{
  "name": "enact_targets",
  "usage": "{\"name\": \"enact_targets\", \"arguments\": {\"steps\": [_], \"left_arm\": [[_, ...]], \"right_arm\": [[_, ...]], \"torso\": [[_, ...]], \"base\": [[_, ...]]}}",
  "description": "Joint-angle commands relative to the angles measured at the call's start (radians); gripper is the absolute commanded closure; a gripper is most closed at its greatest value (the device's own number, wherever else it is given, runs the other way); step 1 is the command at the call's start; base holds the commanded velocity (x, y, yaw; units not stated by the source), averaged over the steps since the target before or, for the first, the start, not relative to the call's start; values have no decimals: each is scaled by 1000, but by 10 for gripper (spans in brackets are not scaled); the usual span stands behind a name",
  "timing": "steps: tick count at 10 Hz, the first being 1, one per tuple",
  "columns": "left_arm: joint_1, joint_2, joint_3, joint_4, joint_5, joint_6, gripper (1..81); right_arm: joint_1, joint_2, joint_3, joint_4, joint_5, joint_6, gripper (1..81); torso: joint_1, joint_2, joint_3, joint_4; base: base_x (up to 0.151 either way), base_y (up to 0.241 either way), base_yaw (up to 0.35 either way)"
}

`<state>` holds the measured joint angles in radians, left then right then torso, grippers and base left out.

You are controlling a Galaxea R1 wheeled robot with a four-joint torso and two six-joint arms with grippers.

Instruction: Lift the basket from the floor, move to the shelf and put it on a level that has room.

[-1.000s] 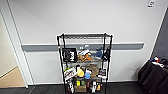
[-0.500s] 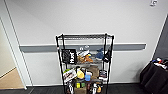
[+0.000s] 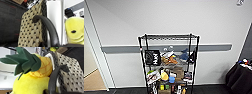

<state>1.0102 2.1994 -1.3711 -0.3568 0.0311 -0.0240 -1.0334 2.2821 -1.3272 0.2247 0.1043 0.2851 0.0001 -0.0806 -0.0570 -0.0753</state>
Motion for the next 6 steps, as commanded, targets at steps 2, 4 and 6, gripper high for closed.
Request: {"name": "enact_targets", "arguments": {"steps": [2,4,6], "left_arm": [[-124,-16,61,21,4,13,811],[-124,-18,59,21,4,13,811],[-126,-16,59,22,4,13,811]], "right_arm": [[111,-8,54,18,-17,12,811],[111,-7,54,18,-17,12,811],[111,-7,51,18,-15,12,811]], "torso": [[0,0,0,0],[0,0,0,0],[0,0,0,0]], "base": [[95,0,0],[93,0,0],[93,0,0]]}}
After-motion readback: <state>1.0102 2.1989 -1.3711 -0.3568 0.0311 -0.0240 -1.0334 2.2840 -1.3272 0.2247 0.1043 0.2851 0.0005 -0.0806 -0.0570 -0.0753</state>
